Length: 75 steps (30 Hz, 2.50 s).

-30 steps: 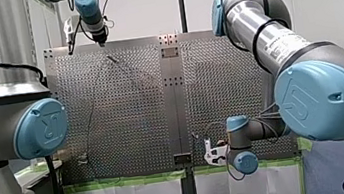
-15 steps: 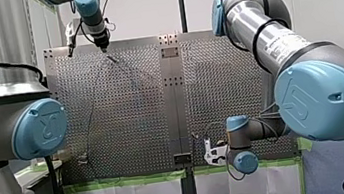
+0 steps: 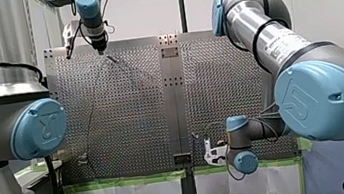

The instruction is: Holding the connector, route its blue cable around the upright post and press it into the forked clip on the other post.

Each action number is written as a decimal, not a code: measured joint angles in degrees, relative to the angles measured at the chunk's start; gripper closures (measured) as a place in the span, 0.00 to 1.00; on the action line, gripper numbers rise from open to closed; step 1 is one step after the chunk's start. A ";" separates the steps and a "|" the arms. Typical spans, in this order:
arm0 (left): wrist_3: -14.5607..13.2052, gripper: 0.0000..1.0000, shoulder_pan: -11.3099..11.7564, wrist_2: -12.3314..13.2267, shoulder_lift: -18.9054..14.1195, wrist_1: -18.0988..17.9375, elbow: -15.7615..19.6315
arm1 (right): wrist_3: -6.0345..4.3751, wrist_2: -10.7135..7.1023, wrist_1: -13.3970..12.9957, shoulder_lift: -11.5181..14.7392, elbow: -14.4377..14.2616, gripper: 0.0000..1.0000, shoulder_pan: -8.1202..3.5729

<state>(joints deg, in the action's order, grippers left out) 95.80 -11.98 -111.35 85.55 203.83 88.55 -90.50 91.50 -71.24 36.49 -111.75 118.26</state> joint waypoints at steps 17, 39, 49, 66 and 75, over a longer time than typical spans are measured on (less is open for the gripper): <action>0.17 0.00 0.45 -3.38 0.00 0.00 0.03 | 0.04 0.00 0.12 -0.02 0.01 1.00 0.00; -8.31 0.00 -2.24 1.89 0.10 -6.95 0.03 | 0.05 -0.30 0.49 -0.03 0.10 1.00 0.56; -13.33 0.00 -6.41 -1.38 3.95 -12.00 -0.70 | 0.04 -1.27 1.46 -0.01 0.49 1.00 1.04; -20.76 0.00 -14.79 -10.35 12.93 -20.99 -4.55 | 0.04 -1.33 1.54 -0.01 0.51 1.00 1.28; -24.66 0.00 -14.56 -15.04 17.62 -25.66 -4.58 | 0.04 -1.35 1.61 -0.02 0.51 1.00 1.51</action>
<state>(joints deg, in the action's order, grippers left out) 71.14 -26.54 -126.39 103.18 178.17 83.97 -90.46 90.15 -69.63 36.47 -111.24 119.76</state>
